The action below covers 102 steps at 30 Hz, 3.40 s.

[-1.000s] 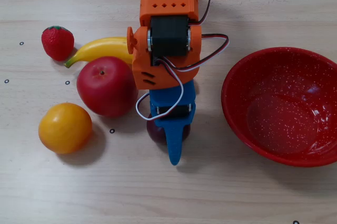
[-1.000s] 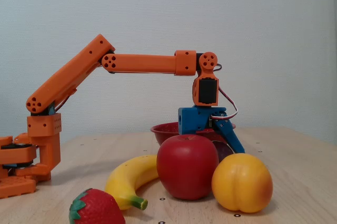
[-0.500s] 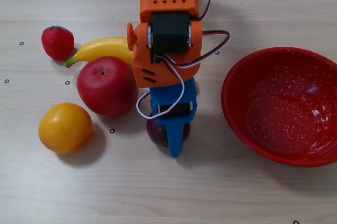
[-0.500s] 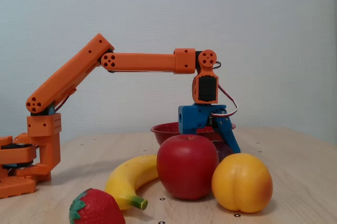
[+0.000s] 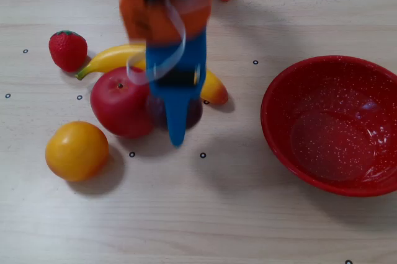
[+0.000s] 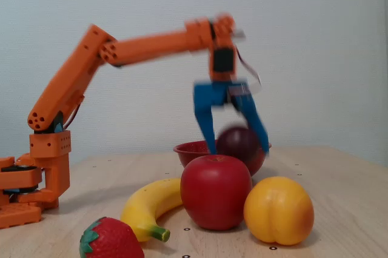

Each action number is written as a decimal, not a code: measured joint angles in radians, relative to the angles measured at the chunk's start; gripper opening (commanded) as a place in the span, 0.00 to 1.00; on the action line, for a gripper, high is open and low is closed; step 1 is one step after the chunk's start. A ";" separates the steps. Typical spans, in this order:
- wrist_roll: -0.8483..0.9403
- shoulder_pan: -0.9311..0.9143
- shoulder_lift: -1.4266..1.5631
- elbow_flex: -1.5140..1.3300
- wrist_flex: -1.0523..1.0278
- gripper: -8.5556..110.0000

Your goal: Put the plum in the red bowl.

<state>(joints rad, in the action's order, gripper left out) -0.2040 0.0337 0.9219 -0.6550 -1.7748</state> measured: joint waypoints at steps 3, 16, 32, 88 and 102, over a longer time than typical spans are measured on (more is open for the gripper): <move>0.014 -0.009 0.120 0.000 -0.003 0.07; 0.150 -0.439 0.371 0.000 -0.003 0.07; 0.242 -0.653 0.092 0.000 -0.003 0.07; 0.232 -0.149 1.319 -1.195 0.353 0.07; 0.189 -0.121 2.045 -1.885 0.453 0.07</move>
<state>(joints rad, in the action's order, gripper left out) -0.0153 -0.0874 2.9667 -2.5403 -1.3223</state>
